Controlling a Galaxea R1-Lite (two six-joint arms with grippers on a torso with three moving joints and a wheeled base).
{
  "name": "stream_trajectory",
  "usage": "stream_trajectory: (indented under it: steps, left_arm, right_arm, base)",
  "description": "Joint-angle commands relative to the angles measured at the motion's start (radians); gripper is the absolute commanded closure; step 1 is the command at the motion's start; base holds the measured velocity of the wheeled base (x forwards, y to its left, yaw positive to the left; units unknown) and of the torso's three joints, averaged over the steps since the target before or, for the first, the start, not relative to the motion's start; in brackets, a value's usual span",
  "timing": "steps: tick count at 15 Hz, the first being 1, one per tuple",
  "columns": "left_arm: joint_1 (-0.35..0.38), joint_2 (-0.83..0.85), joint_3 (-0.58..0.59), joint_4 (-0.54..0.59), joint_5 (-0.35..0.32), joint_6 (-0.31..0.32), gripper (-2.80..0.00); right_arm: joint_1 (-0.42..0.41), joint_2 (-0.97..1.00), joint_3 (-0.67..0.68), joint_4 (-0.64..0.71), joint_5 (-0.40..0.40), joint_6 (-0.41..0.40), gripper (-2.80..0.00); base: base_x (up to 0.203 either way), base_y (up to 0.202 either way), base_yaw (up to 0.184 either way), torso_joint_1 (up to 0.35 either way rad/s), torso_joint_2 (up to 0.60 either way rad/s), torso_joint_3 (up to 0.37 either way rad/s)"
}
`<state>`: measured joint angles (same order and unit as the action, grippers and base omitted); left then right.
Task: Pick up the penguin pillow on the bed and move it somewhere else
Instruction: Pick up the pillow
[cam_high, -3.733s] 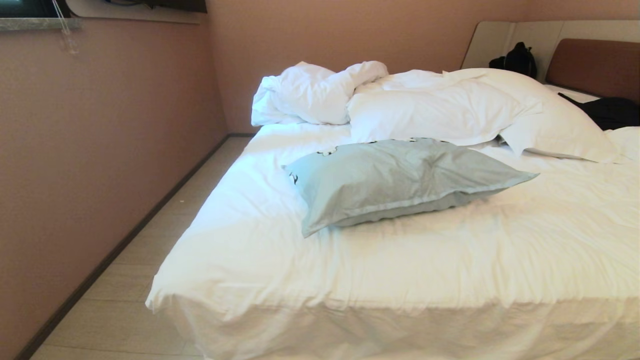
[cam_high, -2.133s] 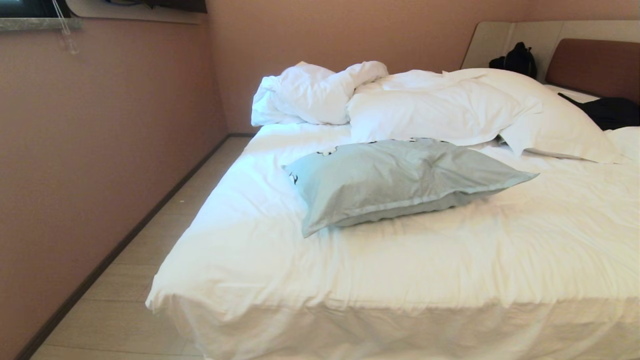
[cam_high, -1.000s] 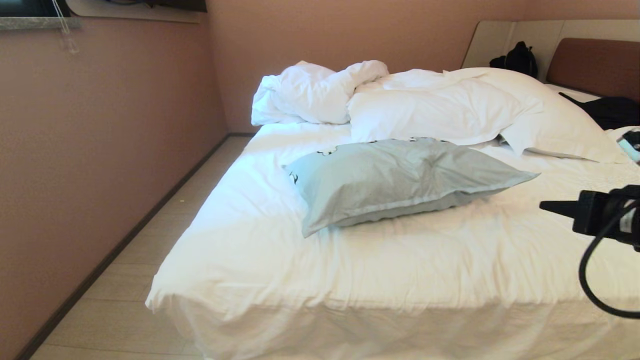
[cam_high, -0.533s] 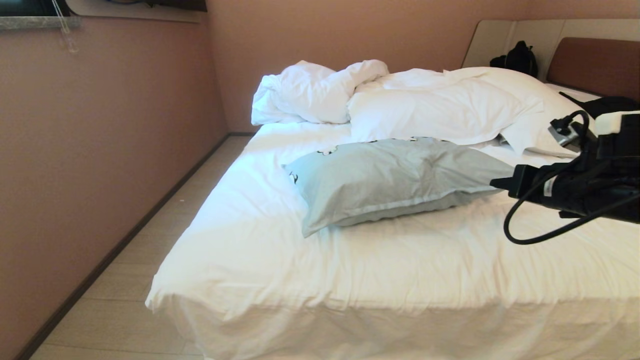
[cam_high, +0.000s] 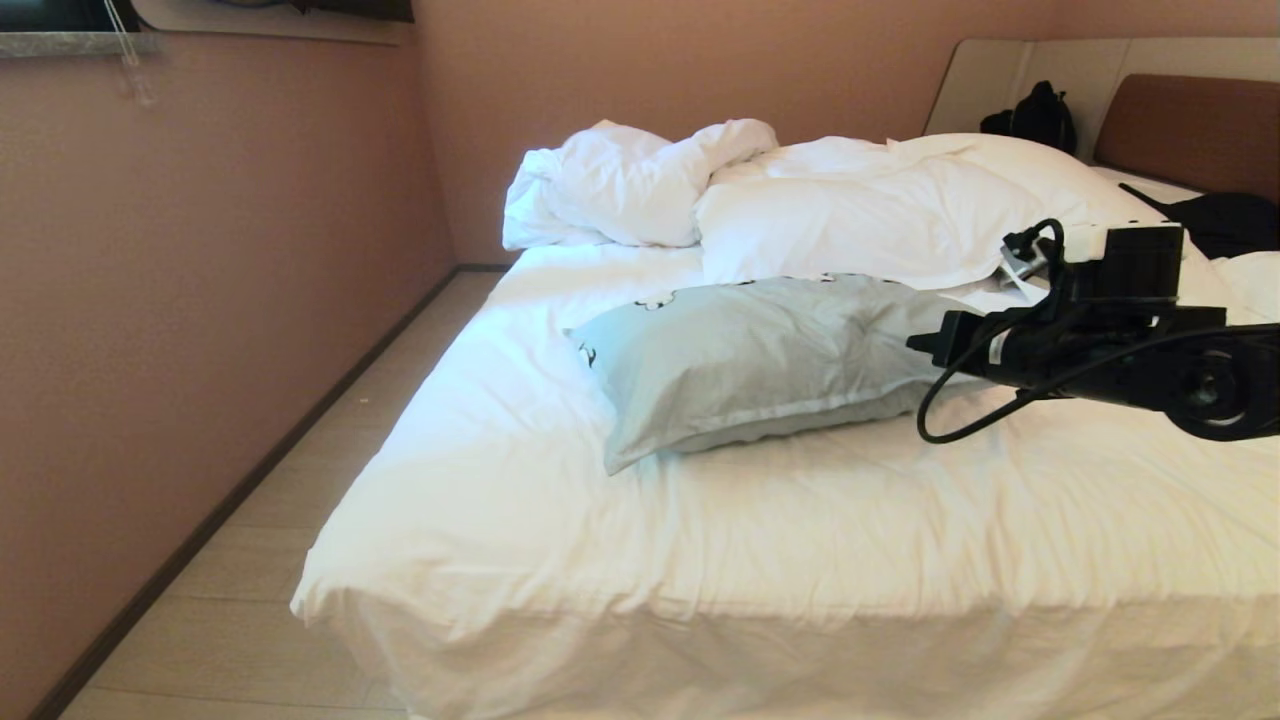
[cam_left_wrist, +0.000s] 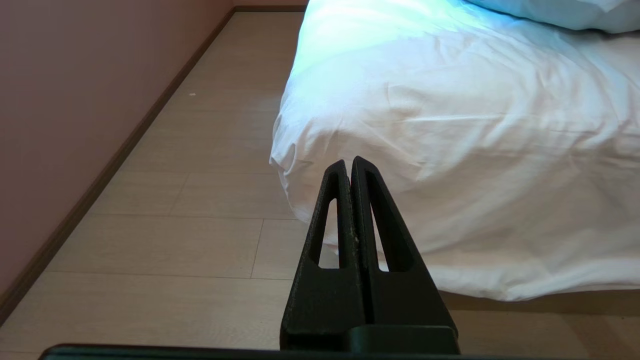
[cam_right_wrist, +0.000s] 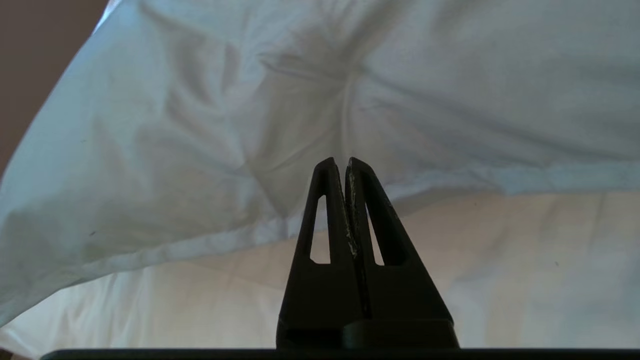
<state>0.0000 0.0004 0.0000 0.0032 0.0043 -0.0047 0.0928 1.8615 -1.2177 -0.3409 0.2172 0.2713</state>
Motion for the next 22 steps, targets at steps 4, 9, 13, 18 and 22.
stream_trajectory:
  steps: [4, 9, 13, 18, 22]
  left_arm:
    - [0.000, 0.000, 0.002, 0.000, 0.000, 0.000, 0.00]
    - [0.000, 0.000, 0.002, 0.000, 0.000, -0.001, 0.00]
    - [0.000, 0.000, 0.002, 0.000, 0.000, 0.000, 0.00]
    - [0.000, 0.000, 0.002, 0.000, 0.000, -0.001, 0.00]
    - [0.000, 0.000, 0.002, 0.000, 0.000, -0.001, 0.00]
  right_arm:
    - [-0.010, 0.167, -0.129, 0.001, -0.009, 0.003, -2.80]
    - [-0.089, 0.159, -0.159, -0.001, -0.006, 0.003, -2.80]
    - [-0.142, 0.143, -0.175, -0.001, 0.001, 0.005, -2.80]
    - [-0.171, 0.139, -0.182, -0.003, 0.002, 0.016, -2.80]
    - [-0.194, 0.169, -0.217, 0.003, 0.039, 0.062, -2.80]
  base:
    - [0.000, 0.000, 0.000, 0.000, 0.00, 0.000]
    - [0.000, 0.000, 0.000, 0.000, 0.00, 0.000]
    - [0.000, 0.000, 0.000, 0.000, 0.00, 0.000]
    - [0.000, 0.000, 0.000, 0.000, 0.00, 0.000]
    - [0.000, 0.000, 0.000, 0.000, 0.00, 0.000]
